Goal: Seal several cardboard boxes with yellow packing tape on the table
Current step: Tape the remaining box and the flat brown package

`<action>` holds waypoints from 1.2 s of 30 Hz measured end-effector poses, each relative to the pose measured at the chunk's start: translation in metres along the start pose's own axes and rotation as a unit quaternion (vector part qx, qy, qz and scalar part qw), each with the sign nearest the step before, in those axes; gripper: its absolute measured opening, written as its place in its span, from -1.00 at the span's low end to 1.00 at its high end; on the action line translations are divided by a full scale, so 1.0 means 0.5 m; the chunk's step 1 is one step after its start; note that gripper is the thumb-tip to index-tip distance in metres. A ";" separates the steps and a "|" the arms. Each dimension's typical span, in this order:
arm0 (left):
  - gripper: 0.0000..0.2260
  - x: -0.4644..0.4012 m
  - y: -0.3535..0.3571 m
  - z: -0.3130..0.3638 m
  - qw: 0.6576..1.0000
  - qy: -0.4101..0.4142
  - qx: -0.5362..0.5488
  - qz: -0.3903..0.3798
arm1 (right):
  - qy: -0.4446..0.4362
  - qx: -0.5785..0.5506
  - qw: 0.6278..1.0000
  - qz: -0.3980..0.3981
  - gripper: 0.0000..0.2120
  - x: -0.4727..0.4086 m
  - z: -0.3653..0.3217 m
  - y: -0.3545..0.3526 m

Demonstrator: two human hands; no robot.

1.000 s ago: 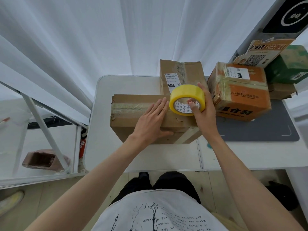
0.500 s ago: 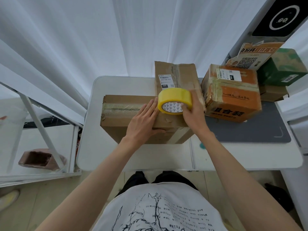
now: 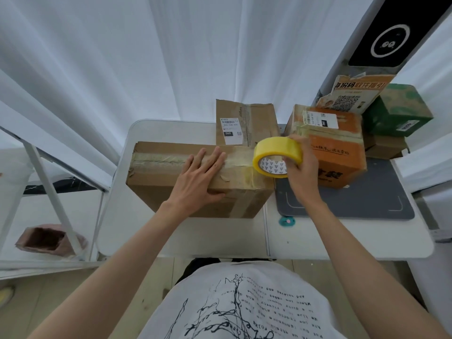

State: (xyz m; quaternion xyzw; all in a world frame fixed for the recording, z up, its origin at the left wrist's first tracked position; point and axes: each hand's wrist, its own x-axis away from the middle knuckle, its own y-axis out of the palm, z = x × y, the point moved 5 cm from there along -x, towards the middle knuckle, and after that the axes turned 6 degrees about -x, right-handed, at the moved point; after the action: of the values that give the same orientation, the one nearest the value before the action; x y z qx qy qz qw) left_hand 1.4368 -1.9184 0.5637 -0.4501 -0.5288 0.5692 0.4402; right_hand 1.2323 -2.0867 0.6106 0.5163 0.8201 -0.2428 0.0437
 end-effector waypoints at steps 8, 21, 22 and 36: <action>0.01 -0.031 0.007 0.061 0.998 -0.014 0.058 0.002 | 0.117 -0.116 0.986 -0.021 -0.64 0.039 0.066 0.015; 0.01 -0.075 0.019 0.125 1.000 -0.007 0.009 0.024 | 0.124 -0.063 0.988 -0.071 -0.74 -0.010 0.093 0.028; 0.00 -0.073 0.022 0.123 1.000 -0.002 -0.004 0.025 | 0.114 -0.058 0.990 -0.061 -0.79 -0.017 0.087 0.023; -0.13 -0.074 0.033 0.128 0.998 0.032 -0.056 0.021 | 0.201 -0.135 0.969 0.052 -0.77 0.024 0.217 -0.067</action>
State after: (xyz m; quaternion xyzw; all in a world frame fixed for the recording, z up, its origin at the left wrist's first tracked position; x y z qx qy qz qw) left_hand 1.3813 -1.9687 0.5512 -0.5032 -0.5357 0.5331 0.4191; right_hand 1.1781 -2.1367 0.5233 0.5860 0.8092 -0.0182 -0.0396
